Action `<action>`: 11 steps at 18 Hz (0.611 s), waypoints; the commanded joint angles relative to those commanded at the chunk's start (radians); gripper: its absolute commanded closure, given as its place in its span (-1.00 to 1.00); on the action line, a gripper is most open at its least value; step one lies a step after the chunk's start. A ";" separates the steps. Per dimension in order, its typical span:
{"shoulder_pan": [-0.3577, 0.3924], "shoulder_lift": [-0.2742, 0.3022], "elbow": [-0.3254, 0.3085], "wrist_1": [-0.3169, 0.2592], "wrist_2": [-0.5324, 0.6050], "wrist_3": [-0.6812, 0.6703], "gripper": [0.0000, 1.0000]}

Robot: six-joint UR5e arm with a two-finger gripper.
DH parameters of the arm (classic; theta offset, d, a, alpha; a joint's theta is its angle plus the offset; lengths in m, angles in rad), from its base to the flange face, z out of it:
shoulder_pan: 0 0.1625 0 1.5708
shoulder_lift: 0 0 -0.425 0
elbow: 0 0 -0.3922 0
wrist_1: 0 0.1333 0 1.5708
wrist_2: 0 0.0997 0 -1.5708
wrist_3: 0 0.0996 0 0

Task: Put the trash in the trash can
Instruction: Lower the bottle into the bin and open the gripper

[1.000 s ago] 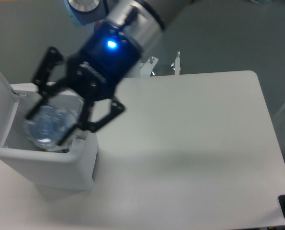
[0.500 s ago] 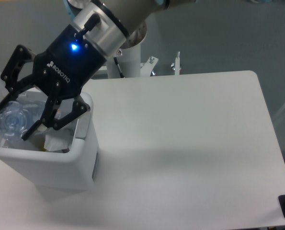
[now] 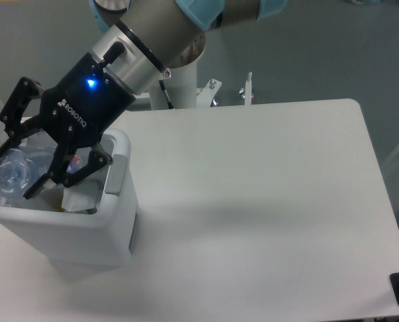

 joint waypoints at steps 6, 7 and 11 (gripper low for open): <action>0.003 0.015 -0.042 0.000 0.000 0.034 -1.00; 0.003 0.015 -0.042 0.000 0.000 0.034 -1.00; 0.049 0.011 -0.040 -0.003 0.008 0.031 -1.00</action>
